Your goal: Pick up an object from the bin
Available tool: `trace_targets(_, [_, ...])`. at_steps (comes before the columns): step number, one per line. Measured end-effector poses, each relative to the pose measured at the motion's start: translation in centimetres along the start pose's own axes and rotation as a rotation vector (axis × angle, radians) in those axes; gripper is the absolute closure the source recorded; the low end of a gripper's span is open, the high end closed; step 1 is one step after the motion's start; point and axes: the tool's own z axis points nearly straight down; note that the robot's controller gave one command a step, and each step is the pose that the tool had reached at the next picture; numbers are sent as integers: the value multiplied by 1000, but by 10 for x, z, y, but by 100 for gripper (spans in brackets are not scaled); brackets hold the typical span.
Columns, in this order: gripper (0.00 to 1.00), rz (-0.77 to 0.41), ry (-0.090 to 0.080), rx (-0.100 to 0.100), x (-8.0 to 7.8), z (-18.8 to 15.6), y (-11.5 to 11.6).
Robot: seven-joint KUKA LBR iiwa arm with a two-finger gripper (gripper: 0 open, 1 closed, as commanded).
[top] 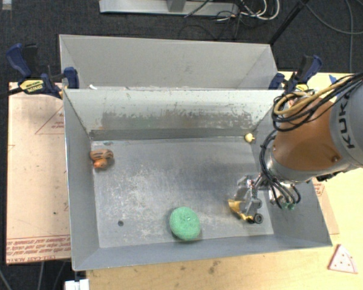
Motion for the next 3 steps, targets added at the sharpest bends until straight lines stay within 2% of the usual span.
trace_targets(3, [100,0,2,0,0,-30,0])
